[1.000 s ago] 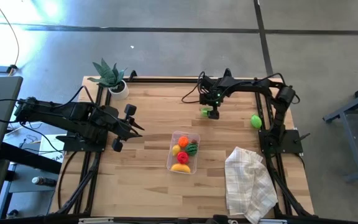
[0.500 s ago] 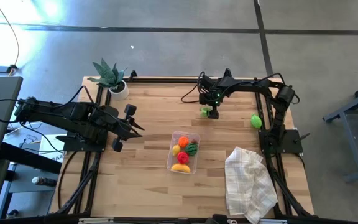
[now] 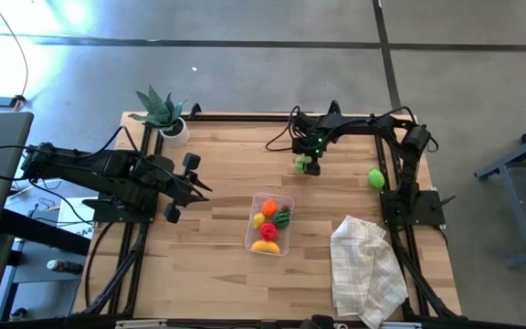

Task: Pick and placing Produce into tupperware
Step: Put the starfruit into the transparent bin

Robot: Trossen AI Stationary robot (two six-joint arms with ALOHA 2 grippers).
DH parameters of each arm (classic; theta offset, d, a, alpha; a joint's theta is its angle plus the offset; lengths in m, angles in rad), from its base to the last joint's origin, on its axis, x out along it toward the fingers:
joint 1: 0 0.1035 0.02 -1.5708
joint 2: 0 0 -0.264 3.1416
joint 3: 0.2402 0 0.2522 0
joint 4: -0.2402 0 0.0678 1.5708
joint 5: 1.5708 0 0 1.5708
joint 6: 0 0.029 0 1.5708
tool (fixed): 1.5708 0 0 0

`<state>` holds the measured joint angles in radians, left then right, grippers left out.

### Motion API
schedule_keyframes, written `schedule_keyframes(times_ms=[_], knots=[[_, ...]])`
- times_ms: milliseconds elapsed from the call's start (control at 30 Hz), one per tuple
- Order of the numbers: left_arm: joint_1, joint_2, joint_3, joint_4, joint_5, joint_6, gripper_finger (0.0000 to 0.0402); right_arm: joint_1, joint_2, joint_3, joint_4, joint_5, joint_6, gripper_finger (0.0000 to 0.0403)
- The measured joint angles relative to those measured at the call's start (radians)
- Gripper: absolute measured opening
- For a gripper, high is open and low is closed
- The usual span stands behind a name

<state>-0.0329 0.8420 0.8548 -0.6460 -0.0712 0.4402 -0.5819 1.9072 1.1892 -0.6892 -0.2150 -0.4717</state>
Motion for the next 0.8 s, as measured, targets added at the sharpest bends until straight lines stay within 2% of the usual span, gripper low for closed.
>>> schedule_keyframes(times_ms=[467, 800], knots=[[0.0, 0.0, 0.0, 0.0, 0.0, 0.0, 0.0111, 0.0, 0.0, 0.0, 0.016, 0.005, -0.005, 0.0342], [0.0, 0.0, 0.0, 0.0, 0.0, 0.0, 0.0111, 0.0, 0.0, 0.0, 0.014, 0.011, -0.008, 0.0319]])
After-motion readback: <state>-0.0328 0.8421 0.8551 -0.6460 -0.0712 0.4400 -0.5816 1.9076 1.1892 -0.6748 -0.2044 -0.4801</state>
